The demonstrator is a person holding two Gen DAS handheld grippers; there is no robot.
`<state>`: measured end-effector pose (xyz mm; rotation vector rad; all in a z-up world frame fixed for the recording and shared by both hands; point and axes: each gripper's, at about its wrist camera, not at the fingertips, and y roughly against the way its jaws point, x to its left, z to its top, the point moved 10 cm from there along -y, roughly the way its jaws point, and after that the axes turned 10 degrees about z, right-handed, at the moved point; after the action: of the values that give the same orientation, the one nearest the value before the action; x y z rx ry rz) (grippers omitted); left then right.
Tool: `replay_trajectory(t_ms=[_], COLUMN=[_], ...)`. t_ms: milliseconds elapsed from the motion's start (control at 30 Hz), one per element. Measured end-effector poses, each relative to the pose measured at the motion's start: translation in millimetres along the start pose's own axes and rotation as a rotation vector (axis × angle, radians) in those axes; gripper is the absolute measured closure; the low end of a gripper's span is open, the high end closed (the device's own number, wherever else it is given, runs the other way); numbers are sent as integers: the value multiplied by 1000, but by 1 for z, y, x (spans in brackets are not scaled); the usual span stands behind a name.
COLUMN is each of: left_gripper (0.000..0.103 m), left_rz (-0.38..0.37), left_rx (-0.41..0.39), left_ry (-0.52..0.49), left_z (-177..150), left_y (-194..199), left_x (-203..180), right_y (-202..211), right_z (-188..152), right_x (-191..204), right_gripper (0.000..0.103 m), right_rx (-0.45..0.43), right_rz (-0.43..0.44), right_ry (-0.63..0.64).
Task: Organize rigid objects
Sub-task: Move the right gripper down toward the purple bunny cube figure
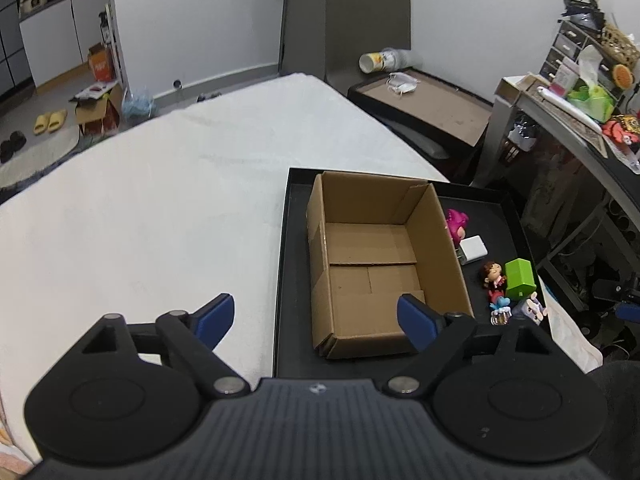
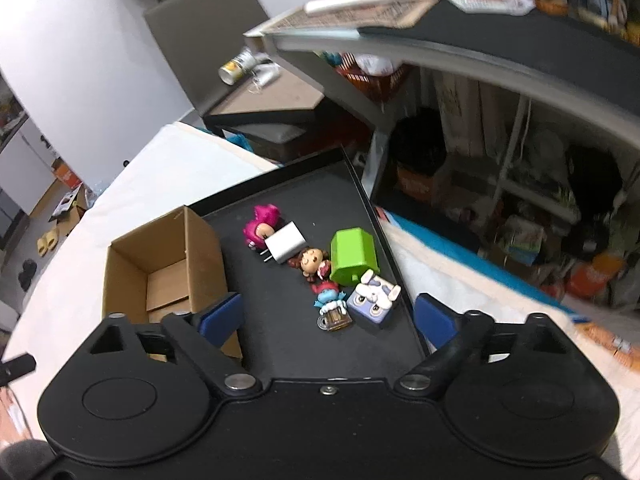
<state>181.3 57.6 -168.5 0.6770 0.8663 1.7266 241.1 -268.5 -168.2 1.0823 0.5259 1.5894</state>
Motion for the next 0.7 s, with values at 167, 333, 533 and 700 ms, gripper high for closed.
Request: replay_trajectory(t_ms=[167,333,533,700], left_gripper=[31,42,52,65], left_rz=[-3,11,36,38], left_rx=[66,151,220,295], left_ry=[25,64,100,125], left_z=[1,3,12,4], left_y=[-23,-45,-65,-86], left_x=[-3,-9,-16,-16], right_y=[-18,-33,-49,-68], right_z=[-4,-7,-3,-8], right_x=[-16,-31,-42,-48], right_gripper=[25,29,35,45], right_rx=[46,84,111,153], right_rz=[-2,-27,-25,-1], right_ry=[-89,-147,-200,-255])
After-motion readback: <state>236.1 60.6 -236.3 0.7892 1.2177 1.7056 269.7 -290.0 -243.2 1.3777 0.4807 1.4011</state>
